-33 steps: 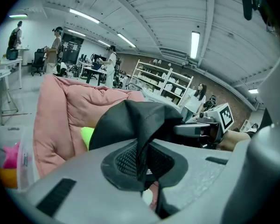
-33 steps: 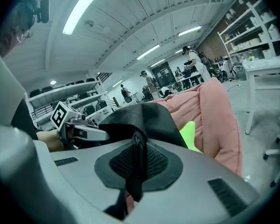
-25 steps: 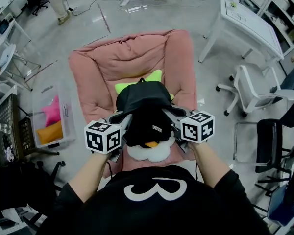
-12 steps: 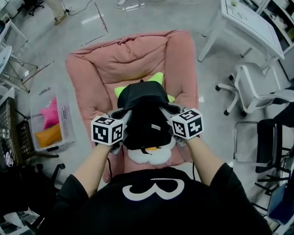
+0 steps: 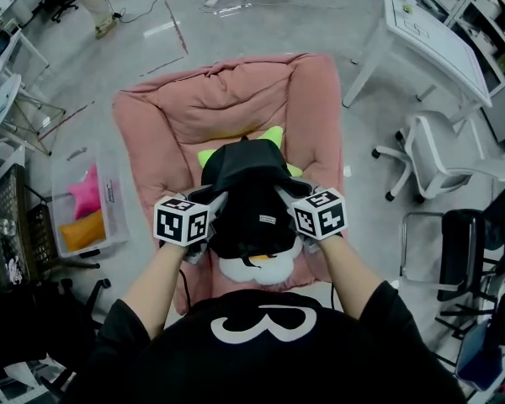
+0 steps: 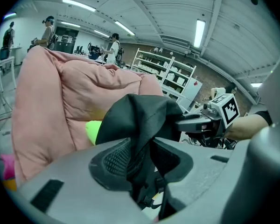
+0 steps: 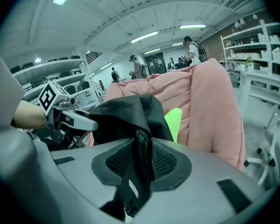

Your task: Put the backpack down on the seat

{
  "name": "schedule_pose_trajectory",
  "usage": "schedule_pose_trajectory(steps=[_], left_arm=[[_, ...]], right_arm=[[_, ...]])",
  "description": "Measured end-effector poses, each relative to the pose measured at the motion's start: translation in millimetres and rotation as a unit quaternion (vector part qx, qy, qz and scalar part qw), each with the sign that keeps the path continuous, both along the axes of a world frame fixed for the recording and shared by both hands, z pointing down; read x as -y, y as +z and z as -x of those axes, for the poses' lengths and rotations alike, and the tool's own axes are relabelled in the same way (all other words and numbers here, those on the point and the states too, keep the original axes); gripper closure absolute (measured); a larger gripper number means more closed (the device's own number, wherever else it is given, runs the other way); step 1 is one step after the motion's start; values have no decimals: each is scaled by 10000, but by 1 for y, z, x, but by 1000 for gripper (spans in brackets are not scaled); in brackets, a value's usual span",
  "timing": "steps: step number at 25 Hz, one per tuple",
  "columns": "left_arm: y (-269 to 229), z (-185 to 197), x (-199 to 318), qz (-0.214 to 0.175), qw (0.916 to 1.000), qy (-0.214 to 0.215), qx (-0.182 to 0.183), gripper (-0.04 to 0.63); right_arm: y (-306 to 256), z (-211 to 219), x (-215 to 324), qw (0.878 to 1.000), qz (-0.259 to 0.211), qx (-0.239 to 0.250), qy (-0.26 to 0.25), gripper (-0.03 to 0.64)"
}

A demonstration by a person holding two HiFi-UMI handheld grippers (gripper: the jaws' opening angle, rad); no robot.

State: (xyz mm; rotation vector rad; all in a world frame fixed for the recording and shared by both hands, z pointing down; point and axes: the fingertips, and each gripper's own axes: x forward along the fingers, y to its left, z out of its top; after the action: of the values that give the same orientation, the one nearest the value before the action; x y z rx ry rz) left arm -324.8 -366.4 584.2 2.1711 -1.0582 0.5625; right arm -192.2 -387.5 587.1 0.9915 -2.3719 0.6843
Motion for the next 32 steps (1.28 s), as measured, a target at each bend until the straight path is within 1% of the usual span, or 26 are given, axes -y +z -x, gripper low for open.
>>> schedule_pose_trajectory(steps=[4,6,9,13,15,18,20,22,23,24,25,26,27,30,32], left_arm=[[-4,11,-8,90,9998,-143,-70,402],[-7,13,-14,97,9997,-214,-95,374],[-23,14,-30,-14,9995,-320,-33,339],[-64,1,-61,-347,9990,-257,151,337],[-86,-12,-77,-501,9984,-242,39,337],[-125,-34,-100,-777,9961,-203,-369,339],[-153,-49,-116,-966,9929,-133,-680,352],[-175,-61,-128,-1101,9890,-112,-980,373],[-184,-66,-133,-1158,9870,-124,-1112,399],[-191,-70,-137,-1226,9848,-146,-1221,430],[-197,-73,-141,-1307,9827,-168,-1299,482],[-202,-77,-146,-1386,9809,-175,-1351,545],[-206,-82,-150,-1440,9796,-161,-1395,580],[-214,-95,-160,-1446,9775,-53,-1537,589],[-215,-100,-164,-1456,9775,-17,-1523,589]], right_arm=[[-9,-9,-7,9999,-52,94,87,443],[-15,-16,-12,9998,-75,167,94,414],[-30,-25,-27,9995,-111,278,43,410],[-65,-31,-57,9981,-228,556,-141,411],[-87,-32,-76,9963,-301,754,-271,411],[-123,-31,-105,9906,-393,1231,-447,413],[-148,-34,-122,9849,-525,1564,-528,418],[-169,-38,-135,9804,-825,1656,-677,470],[-176,-40,-141,9790,-954,1638,-747,496],[-181,-42,-146,9781,-1023,1634,-779,532],[-185,-45,-149,9772,-1031,1685,-775,565],[-190,-46,-153,9758,-998,1793,-758,591],[-195,-48,-157,9738,-956,1922,-746,603],[-208,-51,-166,9686,-974,2167,-739,612],[-213,-51,-170,9664,-1021,2234,-751,612]])
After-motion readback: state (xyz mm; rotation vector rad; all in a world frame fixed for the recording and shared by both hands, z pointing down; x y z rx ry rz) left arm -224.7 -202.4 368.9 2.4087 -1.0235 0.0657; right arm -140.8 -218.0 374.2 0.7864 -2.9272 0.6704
